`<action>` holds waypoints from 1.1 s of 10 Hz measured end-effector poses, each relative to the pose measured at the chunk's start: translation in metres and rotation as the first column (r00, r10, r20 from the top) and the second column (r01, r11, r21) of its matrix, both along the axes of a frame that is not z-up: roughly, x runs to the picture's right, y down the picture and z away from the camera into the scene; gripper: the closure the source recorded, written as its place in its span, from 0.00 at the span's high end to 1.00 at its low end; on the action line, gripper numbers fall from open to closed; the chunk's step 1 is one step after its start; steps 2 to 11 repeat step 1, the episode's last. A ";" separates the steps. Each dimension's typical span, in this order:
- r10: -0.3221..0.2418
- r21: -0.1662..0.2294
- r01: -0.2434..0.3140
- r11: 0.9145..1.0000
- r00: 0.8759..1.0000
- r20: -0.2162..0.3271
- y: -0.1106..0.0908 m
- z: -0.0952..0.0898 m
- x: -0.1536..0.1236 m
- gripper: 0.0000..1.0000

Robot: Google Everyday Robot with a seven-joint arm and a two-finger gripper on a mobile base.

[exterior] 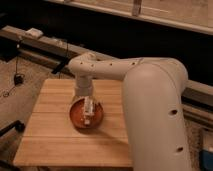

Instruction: Place the bottle in the ceramic bowl

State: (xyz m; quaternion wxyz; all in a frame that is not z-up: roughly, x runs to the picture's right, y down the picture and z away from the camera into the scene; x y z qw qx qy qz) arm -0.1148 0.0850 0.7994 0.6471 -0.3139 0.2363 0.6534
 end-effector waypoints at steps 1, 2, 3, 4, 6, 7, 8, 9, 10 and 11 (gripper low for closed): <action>0.000 0.000 0.000 1.000 1.000 0.000 0.000 0.000 0.000 0.80; 0.000 0.000 0.000 1.000 1.000 0.000 0.000 0.000 0.000 0.80; 0.000 0.000 0.000 1.000 1.000 0.000 0.000 0.000 0.000 0.80; 0.000 0.000 0.000 1.000 1.000 0.000 0.000 0.000 0.000 0.80; 0.000 0.000 0.000 1.000 1.000 0.000 0.000 0.000 0.000 0.80; 0.000 0.000 0.000 1.000 1.000 0.000 0.000 0.000 0.000 0.80; 0.000 0.000 0.000 1.000 1.000 0.000 0.000 0.000 0.000 0.80; 0.000 0.000 0.000 1.000 1.000 0.000 0.000 0.000 0.000 0.80; 0.000 0.000 0.000 1.000 1.000 0.000 0.000 0.000 0.000 0.80; 0.000 0.000 0.000 1.000 1.000 0.000 0.000 0.000 0.000 0.80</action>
